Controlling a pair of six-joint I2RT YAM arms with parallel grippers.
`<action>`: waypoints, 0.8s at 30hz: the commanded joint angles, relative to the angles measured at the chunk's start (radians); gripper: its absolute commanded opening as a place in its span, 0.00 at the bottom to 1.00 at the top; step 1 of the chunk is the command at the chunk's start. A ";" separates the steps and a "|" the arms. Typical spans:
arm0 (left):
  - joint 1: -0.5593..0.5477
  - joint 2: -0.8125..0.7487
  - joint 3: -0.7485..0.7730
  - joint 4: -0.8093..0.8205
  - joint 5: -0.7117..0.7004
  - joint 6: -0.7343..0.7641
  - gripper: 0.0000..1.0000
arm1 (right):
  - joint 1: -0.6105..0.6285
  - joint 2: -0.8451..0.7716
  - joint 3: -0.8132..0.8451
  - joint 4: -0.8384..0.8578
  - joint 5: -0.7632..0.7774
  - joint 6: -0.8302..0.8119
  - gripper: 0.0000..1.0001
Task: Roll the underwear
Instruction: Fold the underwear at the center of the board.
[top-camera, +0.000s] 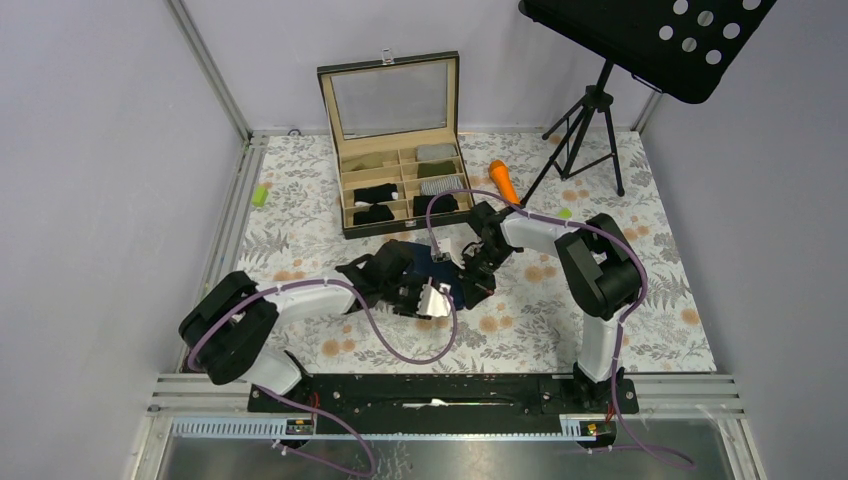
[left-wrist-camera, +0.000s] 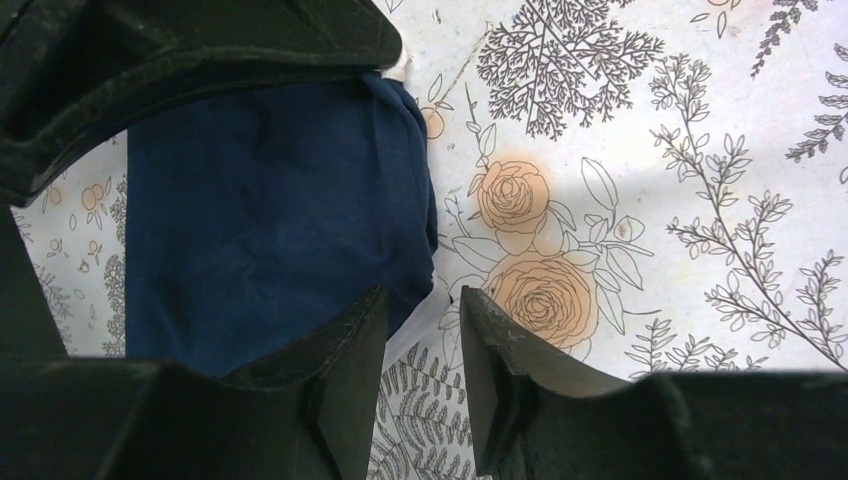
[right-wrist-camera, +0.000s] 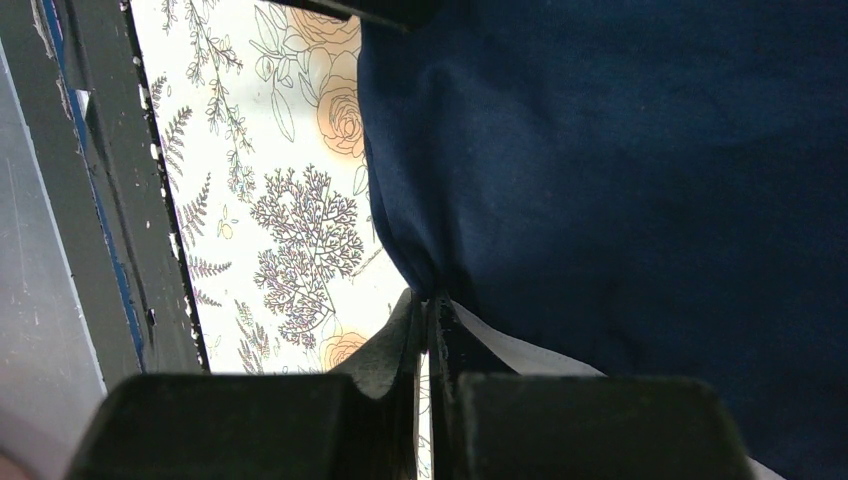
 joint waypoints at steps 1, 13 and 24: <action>-0.015 0.040 0.047 0.052 0.029 0.055 0.39 | -0.003 0.007 -0.015 -0.030 0.036 0.012 0.00; -0.051 0.145 0.020 0.066 -0.120 0.203 0.17 | -0.003 0.000 -0.029 -0.028 0.036 0.006 0.00; -0.039 0.058 0.160 -0.165 -0.028 0.048 0.00 | -0.003 -0.112 -0.008 -0.045 0.010 0.110 0.00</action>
